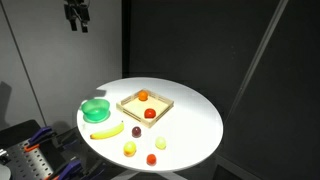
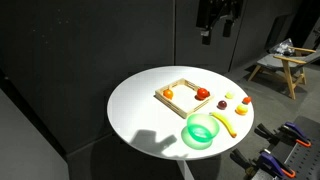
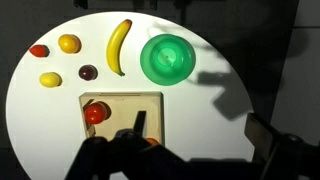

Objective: Put the banana in the crate

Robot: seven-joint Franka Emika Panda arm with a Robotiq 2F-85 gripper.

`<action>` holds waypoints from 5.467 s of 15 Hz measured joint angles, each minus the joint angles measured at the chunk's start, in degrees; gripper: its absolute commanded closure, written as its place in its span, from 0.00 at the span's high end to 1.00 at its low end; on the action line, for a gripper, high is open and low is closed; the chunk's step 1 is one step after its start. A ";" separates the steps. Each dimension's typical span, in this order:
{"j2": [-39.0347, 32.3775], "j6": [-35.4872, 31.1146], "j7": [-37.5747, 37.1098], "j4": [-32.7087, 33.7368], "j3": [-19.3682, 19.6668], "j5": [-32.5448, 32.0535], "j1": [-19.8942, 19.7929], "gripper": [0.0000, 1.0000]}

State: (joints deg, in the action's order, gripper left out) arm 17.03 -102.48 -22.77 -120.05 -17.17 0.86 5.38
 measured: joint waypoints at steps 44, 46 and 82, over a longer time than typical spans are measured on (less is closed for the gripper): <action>0.75 -4.46 13.16 -3.64 11.02 0.90 -0.64 1.00; 0.80 -7.17 13.17 -5.57 11.42 0.79 -1.07 1.00; -1.43 -21.80 10.50 -21.46 13.62 0.59 -5.53 1.00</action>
State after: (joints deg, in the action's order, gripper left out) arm 15.60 -124.28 -12.27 -141.51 -3.55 1.45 -0.14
